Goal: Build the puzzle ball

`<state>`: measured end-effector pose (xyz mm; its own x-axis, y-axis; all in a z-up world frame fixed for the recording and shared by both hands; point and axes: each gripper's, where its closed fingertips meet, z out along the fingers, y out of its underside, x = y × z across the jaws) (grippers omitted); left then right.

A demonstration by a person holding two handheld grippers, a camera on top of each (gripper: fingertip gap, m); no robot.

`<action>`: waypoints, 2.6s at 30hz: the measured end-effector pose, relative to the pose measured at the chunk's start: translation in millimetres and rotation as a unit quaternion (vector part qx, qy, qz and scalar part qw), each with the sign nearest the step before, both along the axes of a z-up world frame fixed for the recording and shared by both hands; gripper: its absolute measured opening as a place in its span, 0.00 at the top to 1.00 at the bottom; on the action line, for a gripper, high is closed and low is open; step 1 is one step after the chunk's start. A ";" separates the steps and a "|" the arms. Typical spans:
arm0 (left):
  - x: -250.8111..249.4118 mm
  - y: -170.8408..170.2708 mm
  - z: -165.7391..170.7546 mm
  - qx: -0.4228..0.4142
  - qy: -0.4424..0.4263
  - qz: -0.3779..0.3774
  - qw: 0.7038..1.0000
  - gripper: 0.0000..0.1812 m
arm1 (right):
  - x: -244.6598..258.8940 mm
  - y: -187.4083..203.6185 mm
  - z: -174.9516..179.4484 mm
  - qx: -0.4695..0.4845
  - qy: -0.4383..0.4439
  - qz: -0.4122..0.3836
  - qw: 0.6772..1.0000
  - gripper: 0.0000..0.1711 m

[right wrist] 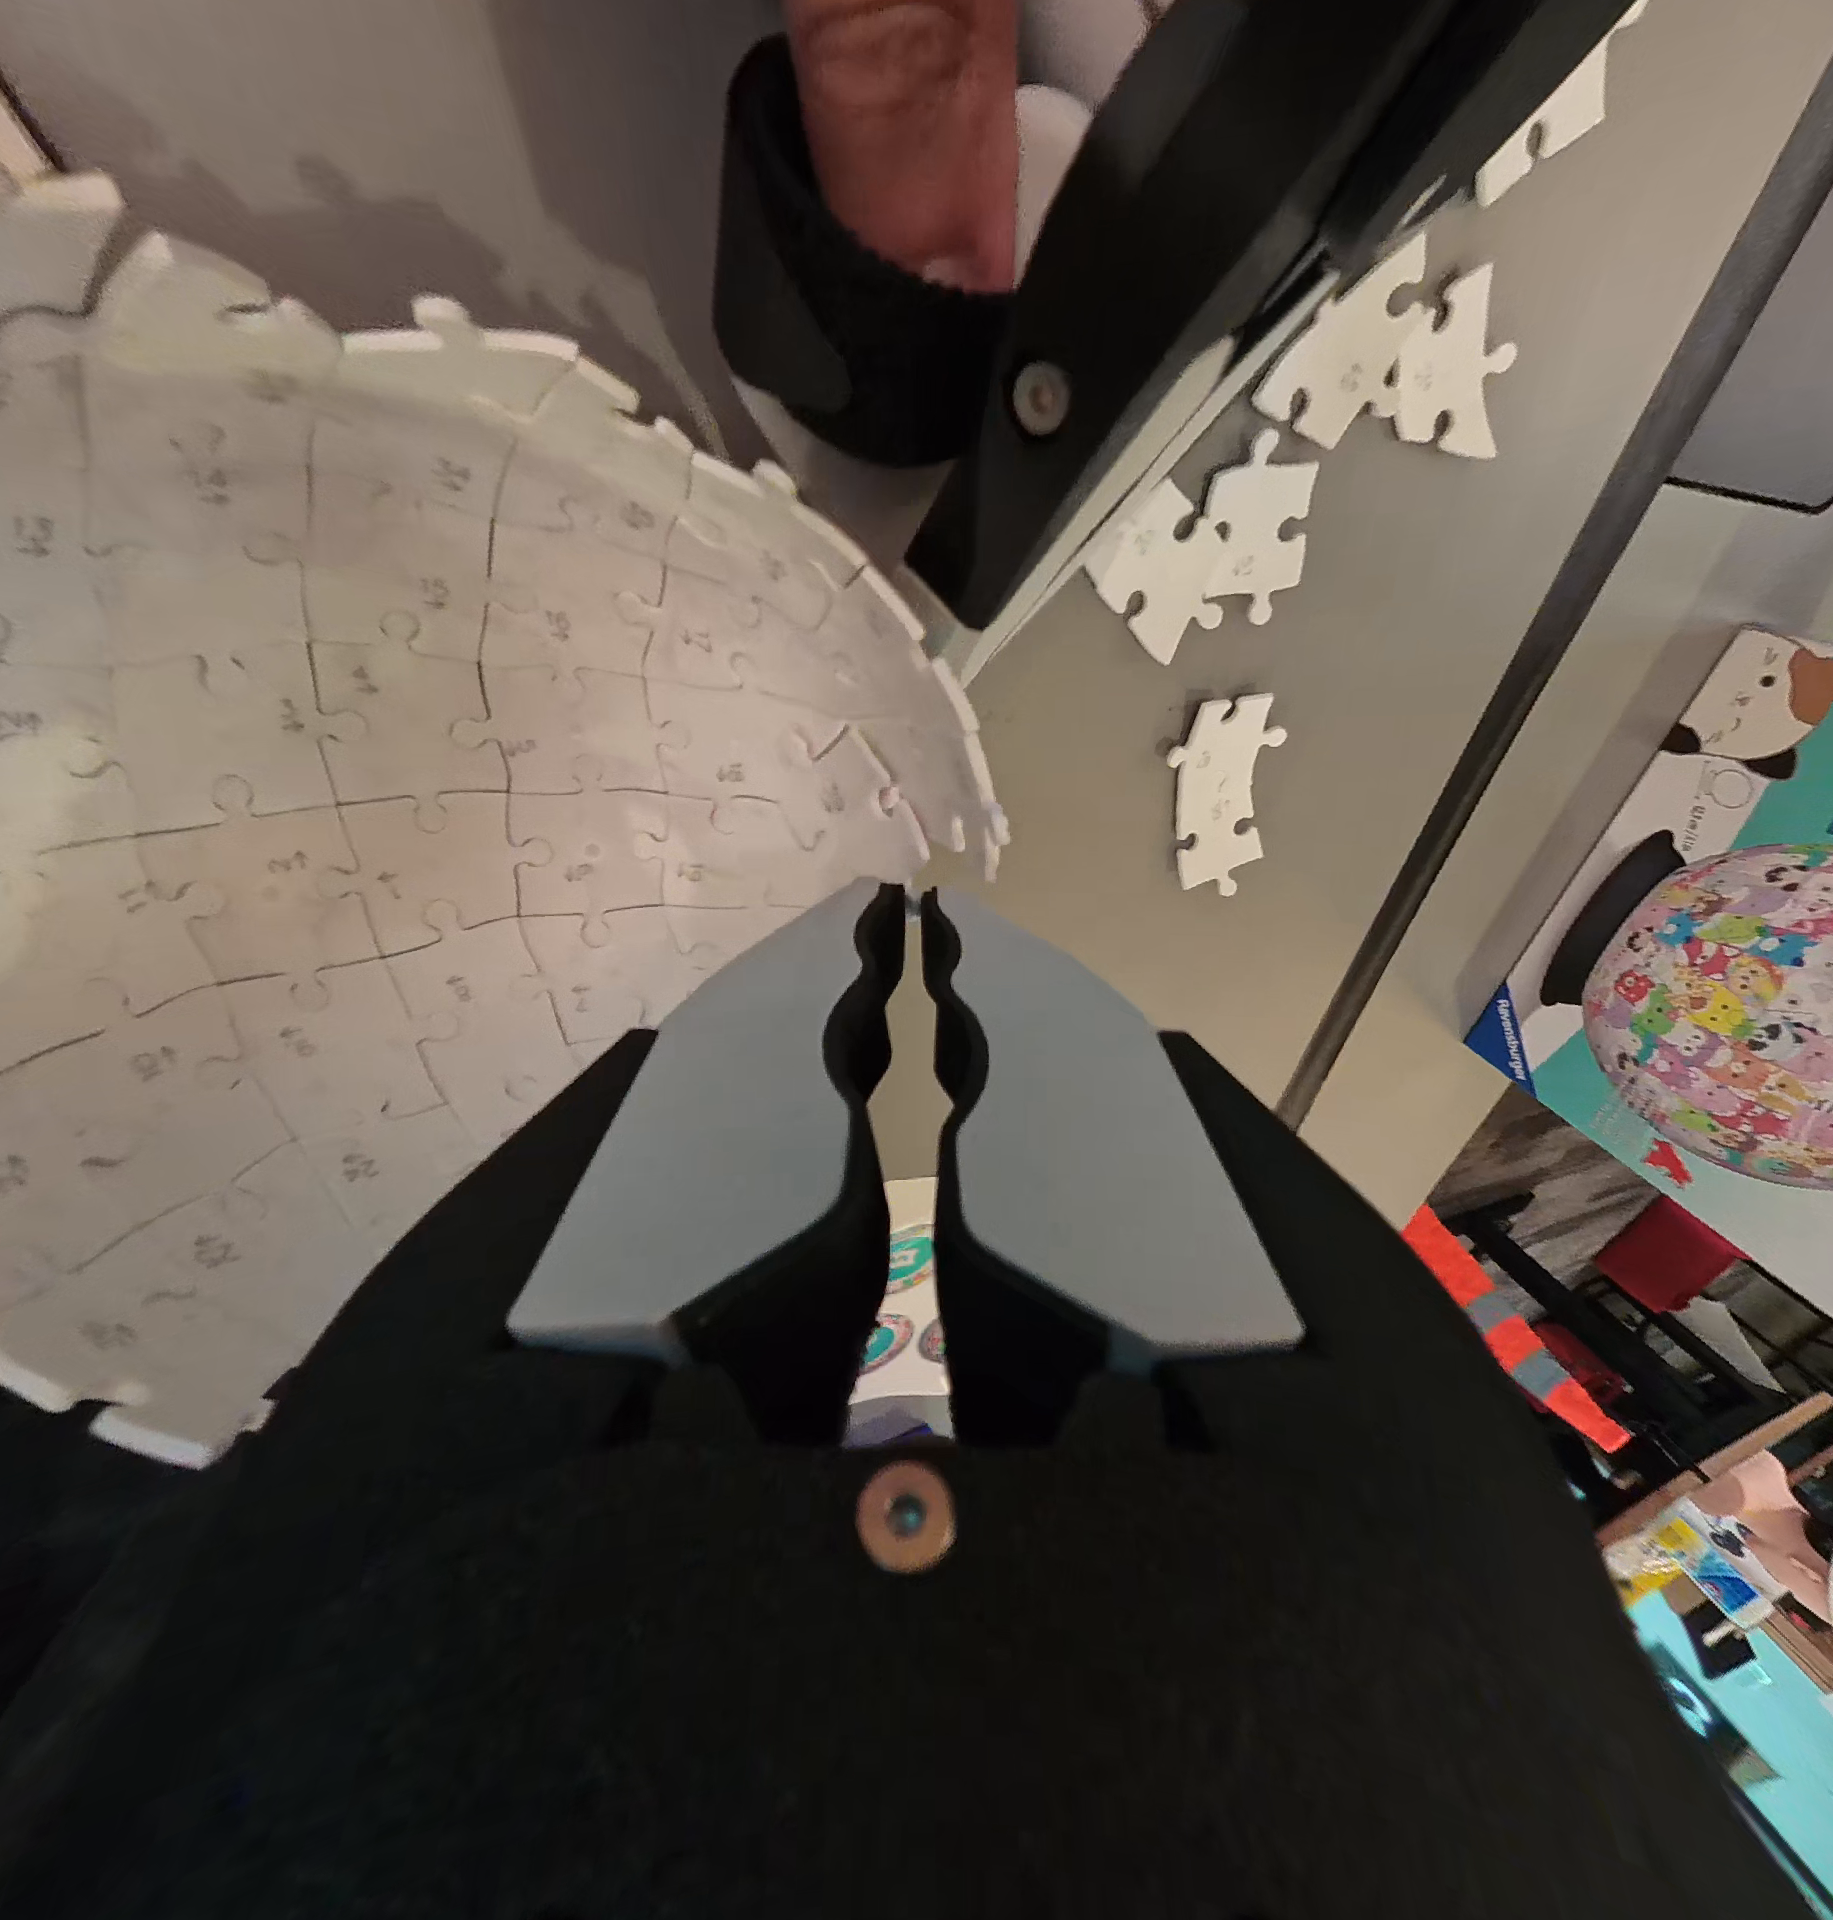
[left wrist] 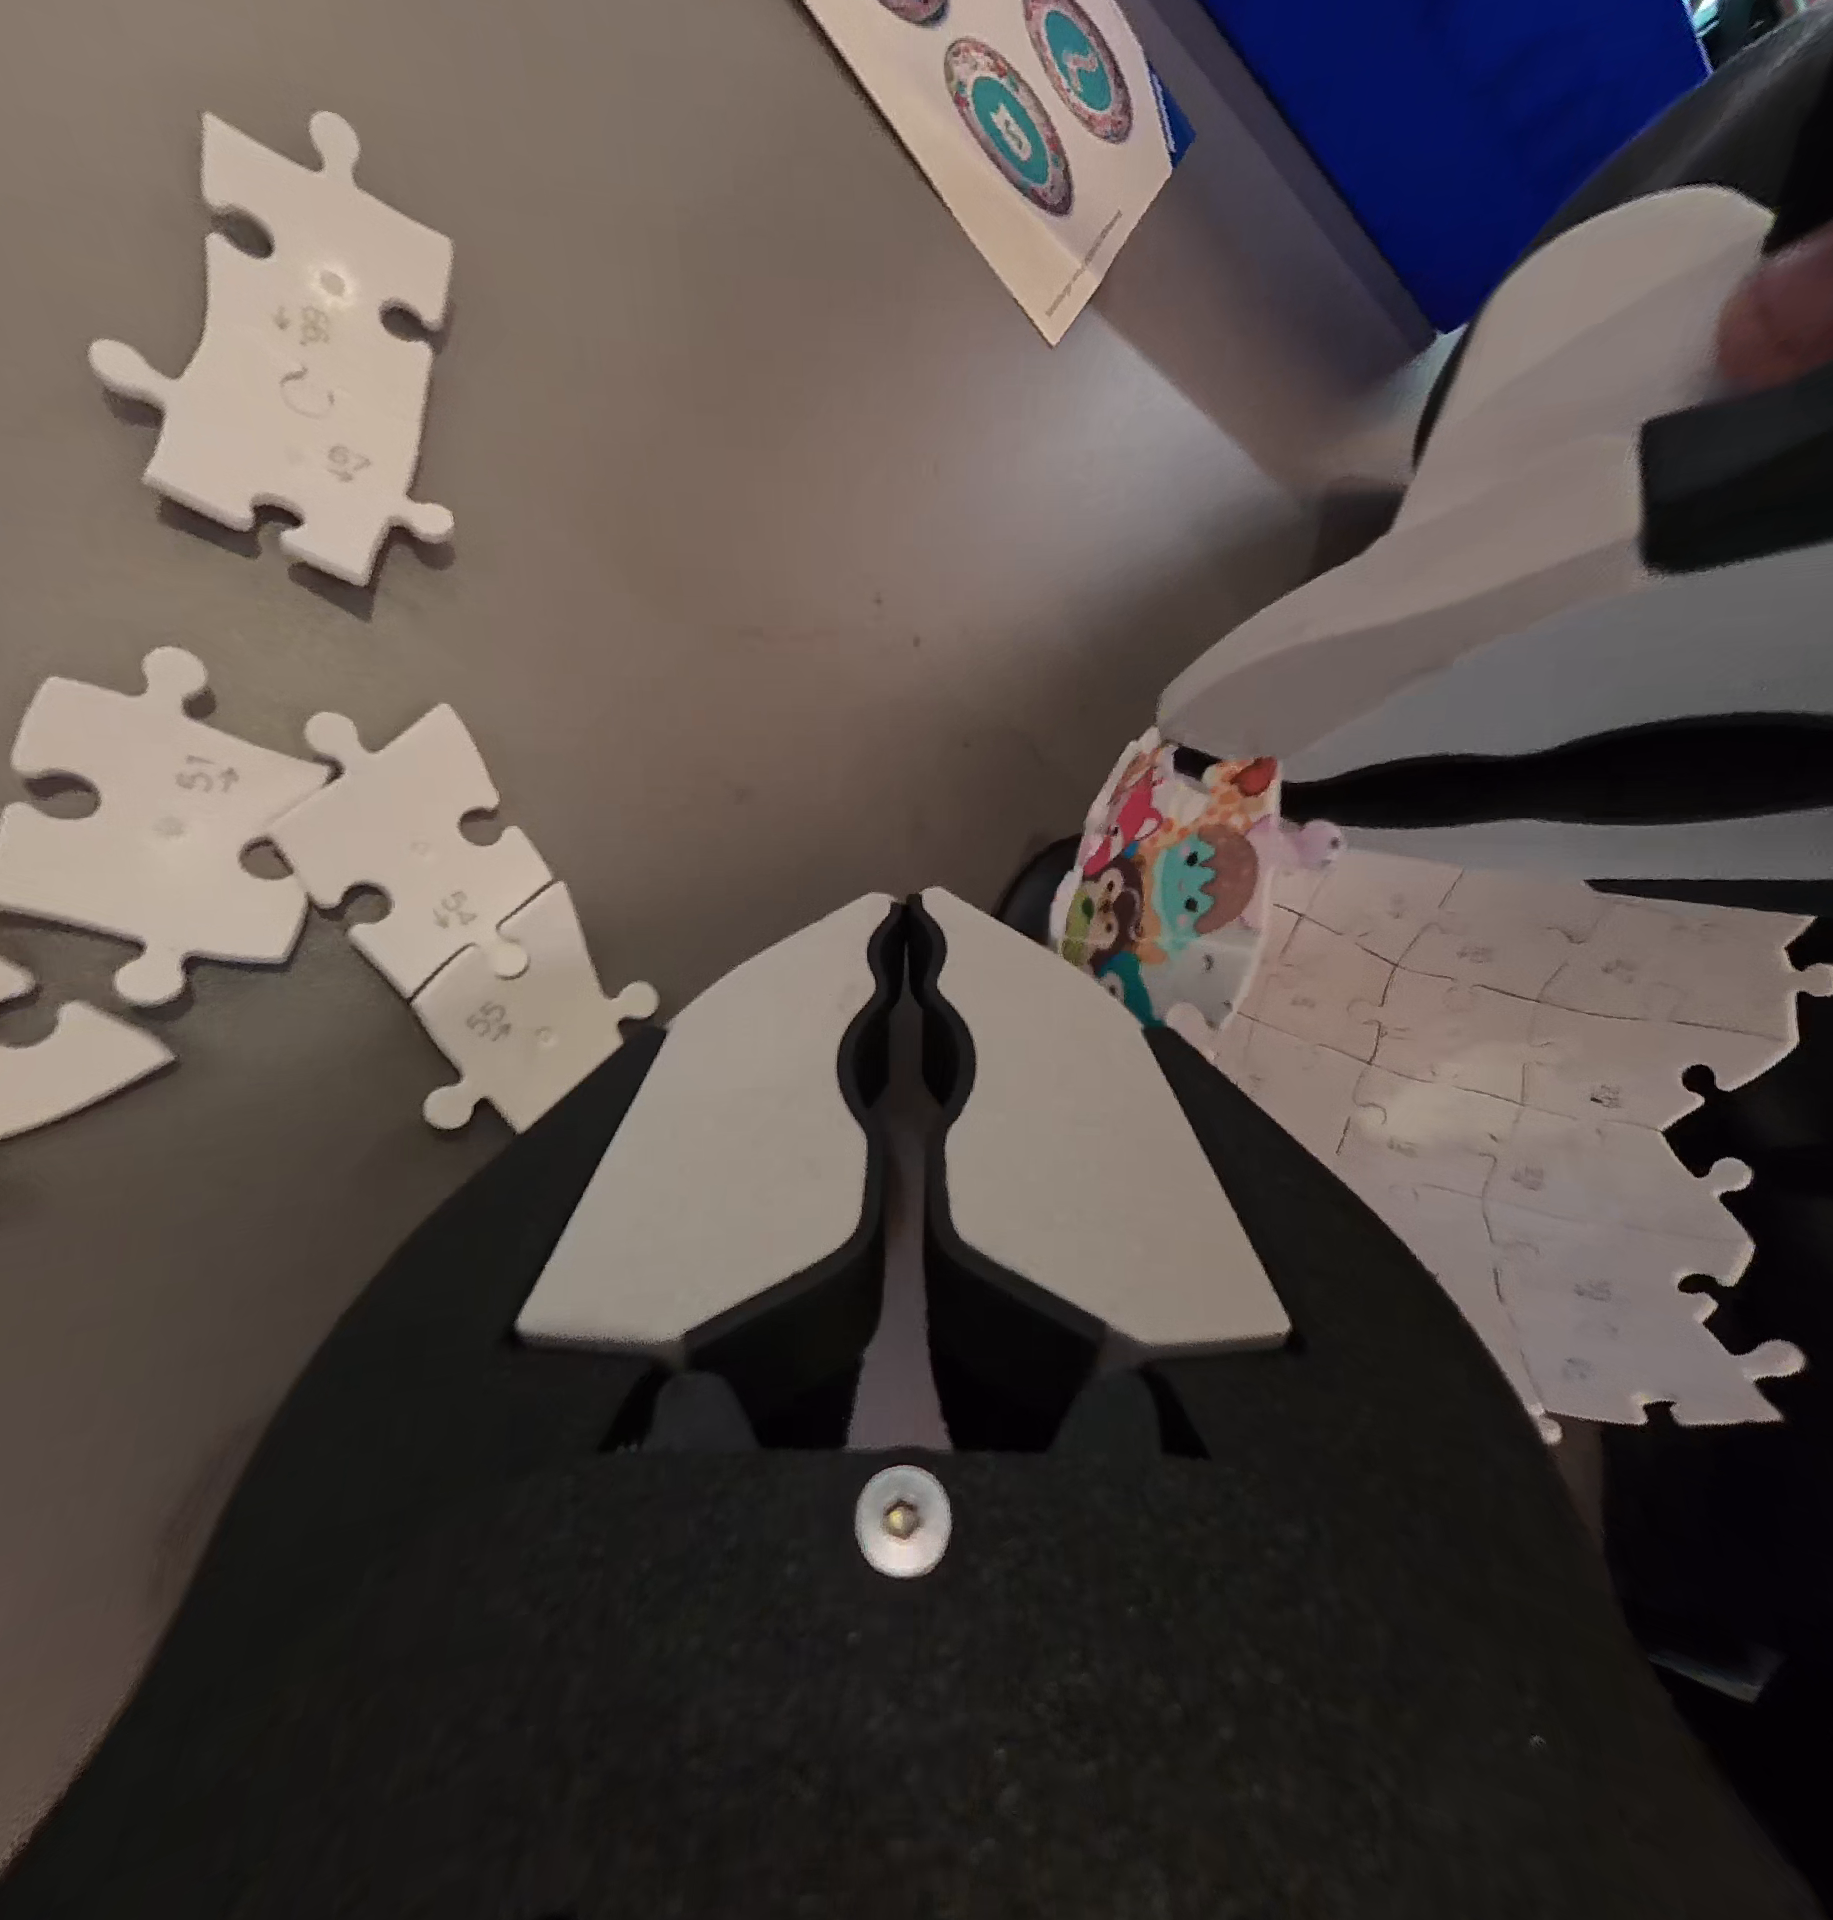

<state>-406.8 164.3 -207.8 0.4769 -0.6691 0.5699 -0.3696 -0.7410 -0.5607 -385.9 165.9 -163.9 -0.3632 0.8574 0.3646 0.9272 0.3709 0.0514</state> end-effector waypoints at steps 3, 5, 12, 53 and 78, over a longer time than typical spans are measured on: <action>-5.3 2.6 -1.1 -0.002 0.008 0.011 1.000 1.00 | -0.1 -0.4 1.6 0.013 0.000 0.007 1.000 0.98; -6.3 2.2 -1.2 -0.009 0.006 0.014 1.000 1.00 | 0.4 -0.7 2.0 0.023 -0.003 0.011 1.000 0.98; -7.2 -6.7 -3.5 -0.045 0.012 0.008 0.999 1.00 | 1.1 -1.1 -1.9 0.050 -0.022 0.006 0.998 0.98; -2.4 -11.4 -2.6 -0.065 0.000 0.000 0.998 1.00 | 4.3 6.2 -3.1 0.078 -0.041 0.003 0.996 0.97; -1.3 -5.1 -2.1 -0.056 -0.002 0.009 0.998 1.00 | 7.9 4.4 6.1 0.051 -0.021 0.005 0.998 0.94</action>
